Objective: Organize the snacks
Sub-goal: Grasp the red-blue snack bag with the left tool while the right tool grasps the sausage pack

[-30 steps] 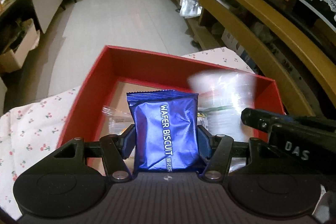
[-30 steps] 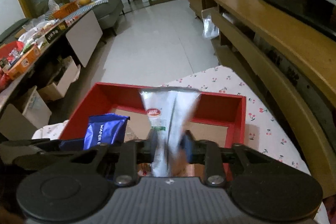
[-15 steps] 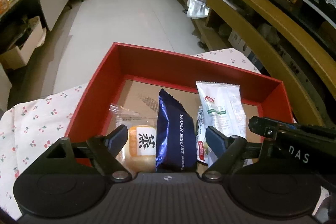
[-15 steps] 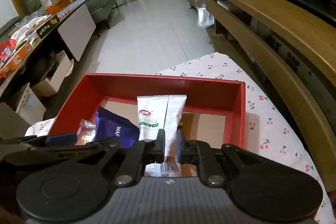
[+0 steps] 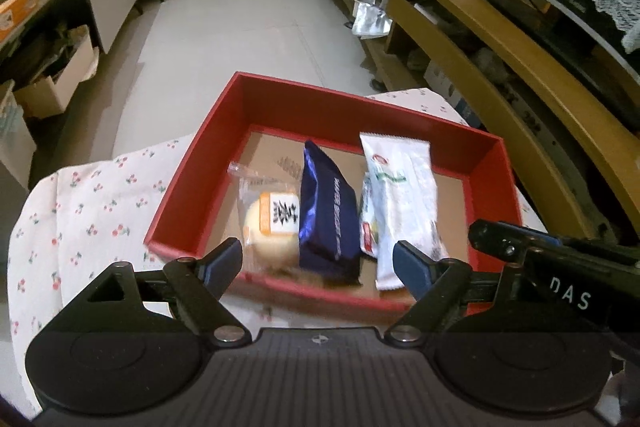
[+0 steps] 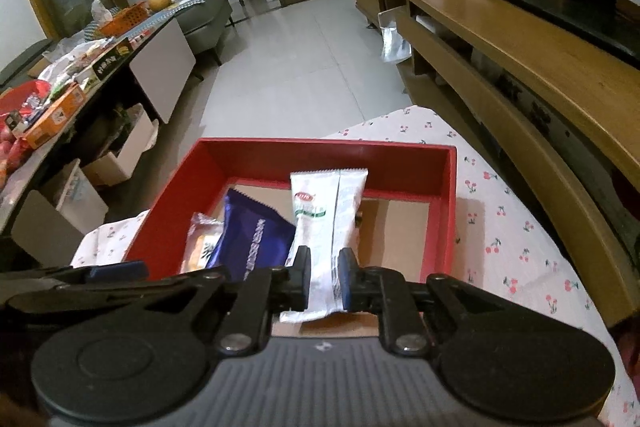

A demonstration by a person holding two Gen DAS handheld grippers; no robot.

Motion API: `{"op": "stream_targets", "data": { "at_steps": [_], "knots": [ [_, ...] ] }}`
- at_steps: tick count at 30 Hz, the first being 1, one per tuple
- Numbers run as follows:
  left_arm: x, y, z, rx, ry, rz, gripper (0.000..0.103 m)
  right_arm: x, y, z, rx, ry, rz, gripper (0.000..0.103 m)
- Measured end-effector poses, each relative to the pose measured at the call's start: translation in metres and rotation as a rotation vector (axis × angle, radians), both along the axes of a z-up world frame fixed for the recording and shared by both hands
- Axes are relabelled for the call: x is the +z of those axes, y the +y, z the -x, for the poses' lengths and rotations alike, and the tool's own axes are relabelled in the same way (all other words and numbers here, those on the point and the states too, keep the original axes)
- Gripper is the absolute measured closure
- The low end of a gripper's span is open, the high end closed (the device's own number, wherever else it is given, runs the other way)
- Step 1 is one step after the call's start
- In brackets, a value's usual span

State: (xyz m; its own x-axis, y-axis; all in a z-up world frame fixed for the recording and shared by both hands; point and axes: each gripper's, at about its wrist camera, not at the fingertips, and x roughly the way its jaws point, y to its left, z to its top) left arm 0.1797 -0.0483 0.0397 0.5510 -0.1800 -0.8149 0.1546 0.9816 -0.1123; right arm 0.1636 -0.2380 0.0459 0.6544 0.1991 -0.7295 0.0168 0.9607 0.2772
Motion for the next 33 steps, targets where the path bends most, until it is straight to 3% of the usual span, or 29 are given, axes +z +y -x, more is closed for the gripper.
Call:
{"op": "stream_targets", "data": {
  "at_steps": [16, 33],
  "knots": [
    [-0.024, 0.012, 0.052, -0.005, 0.123, 0.048, 0.017, -0.015, 0.009, 0.056, 0.041, 0.087, 0.028, 0.063],
    [-0.048, 0.007, 0.06, 0.002, 0.178, 0.033, 0.018, -0.037, 0.01, 0.06, 0.052, 0.175, 0.061, 0.063]
  ]
}}
